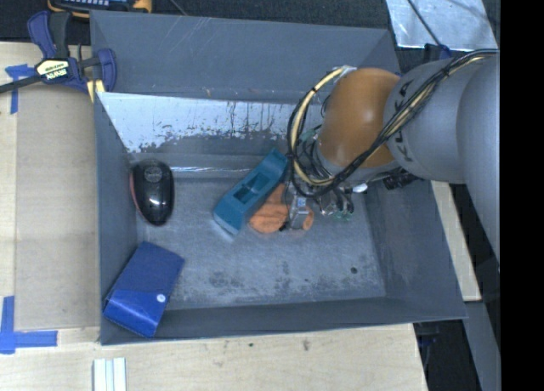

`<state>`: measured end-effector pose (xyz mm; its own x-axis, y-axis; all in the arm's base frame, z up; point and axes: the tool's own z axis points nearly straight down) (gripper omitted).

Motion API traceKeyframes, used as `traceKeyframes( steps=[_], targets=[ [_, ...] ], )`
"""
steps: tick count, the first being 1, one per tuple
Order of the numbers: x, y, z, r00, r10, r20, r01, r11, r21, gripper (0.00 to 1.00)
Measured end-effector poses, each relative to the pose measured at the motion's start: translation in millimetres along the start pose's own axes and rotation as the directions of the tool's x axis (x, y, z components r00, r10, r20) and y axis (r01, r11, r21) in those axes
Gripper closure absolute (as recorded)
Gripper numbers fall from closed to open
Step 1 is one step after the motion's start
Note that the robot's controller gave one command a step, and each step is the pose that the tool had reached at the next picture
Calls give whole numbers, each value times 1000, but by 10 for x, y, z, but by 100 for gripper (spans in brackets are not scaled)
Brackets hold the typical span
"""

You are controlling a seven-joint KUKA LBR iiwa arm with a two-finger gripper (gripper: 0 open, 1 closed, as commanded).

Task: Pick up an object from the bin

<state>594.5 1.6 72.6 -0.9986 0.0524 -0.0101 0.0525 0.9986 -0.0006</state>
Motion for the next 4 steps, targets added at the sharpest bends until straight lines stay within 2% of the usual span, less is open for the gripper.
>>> traceKeyframes(
  steps=[1,2,3,4],
  targets=[
    [-115,-212,-20,1000,-19,-4,19,1000,-1,100],
    [-115,-212,-20,1000,-19,-4,19,1000,-1,100],
    [-21,-527,8,999,-44,-5,44,999,-1,100],
    [-21,-527,8,999,-44,-5,44,999,-1,100]
  ],
)
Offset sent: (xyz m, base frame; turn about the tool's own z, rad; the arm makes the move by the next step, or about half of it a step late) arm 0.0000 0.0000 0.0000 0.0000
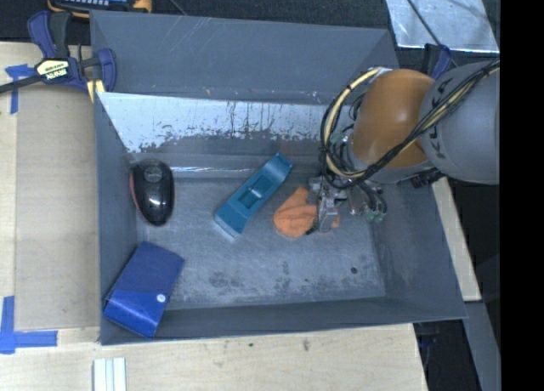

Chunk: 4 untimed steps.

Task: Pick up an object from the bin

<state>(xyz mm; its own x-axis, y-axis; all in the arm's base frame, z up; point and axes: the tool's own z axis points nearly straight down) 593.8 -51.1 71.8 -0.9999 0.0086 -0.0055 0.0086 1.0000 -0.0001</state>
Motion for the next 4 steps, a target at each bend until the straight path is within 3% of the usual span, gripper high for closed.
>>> traceKeyframes(
  steps=[1,2,3,4],
  targets=[
    [41,-156,2,1000,-19,-3,19,1000,-4,100],
    [109,-475,7,1000,-25,-4,25,1000,-3,100],
    [11,-461,-384,999,-31,-11,31,1000,-1,100],
    [204,-1049,11,989,-146,-2,146,989,0,100]
  ],
)
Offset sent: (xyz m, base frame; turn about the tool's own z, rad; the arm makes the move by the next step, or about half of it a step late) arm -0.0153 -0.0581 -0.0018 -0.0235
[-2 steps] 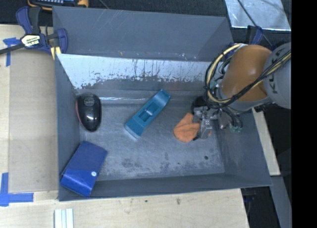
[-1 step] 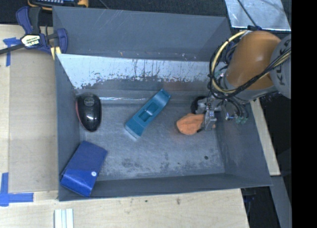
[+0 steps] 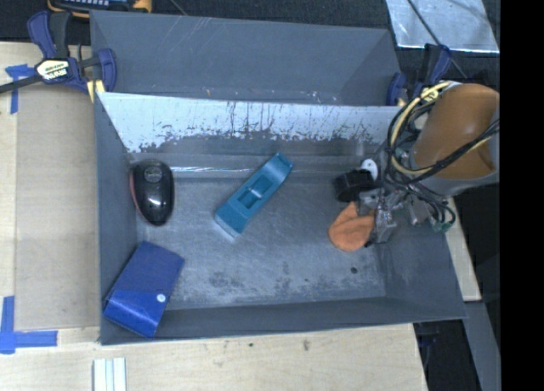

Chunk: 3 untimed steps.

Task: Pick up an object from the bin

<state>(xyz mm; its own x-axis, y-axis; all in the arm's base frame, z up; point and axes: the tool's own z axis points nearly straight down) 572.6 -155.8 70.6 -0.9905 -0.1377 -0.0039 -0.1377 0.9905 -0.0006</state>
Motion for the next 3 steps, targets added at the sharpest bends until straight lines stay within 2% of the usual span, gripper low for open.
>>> traceKeyframes(
  steps=[3],
  targets=[
    [0,0,0,1000,0,0,0,1000,0,100]
  ],
)
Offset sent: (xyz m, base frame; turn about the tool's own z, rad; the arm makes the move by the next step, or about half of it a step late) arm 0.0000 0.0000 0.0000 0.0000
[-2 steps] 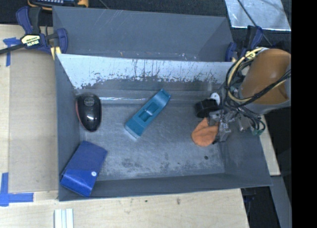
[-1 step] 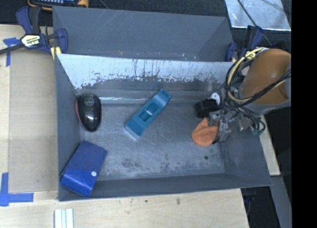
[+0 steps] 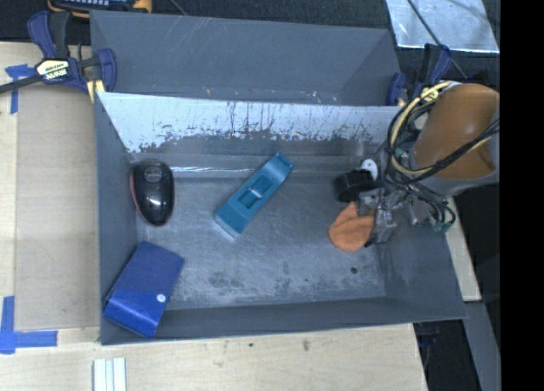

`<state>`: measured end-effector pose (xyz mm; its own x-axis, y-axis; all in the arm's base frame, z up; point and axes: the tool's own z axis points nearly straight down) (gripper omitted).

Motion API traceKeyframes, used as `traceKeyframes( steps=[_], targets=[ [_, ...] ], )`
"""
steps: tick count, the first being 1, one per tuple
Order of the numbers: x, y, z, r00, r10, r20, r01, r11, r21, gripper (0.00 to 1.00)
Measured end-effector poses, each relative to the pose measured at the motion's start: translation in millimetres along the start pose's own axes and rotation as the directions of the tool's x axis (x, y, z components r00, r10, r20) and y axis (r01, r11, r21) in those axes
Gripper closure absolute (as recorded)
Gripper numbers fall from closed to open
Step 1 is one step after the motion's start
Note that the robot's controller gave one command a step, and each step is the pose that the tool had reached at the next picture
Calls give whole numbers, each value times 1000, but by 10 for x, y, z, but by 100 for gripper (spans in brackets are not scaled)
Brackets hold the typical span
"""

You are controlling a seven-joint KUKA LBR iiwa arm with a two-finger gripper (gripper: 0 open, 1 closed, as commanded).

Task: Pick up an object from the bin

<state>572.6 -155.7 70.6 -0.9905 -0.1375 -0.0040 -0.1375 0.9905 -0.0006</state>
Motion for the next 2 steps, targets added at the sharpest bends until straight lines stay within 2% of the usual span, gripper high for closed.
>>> traceKeyframes(
  steps=[1,2],
  targets=[
    [0,0,0,1000,0,0,0,1000,0,100],
    [-181,349,-1023,1000,27,0,-27,1000,0,100]
  ],
)
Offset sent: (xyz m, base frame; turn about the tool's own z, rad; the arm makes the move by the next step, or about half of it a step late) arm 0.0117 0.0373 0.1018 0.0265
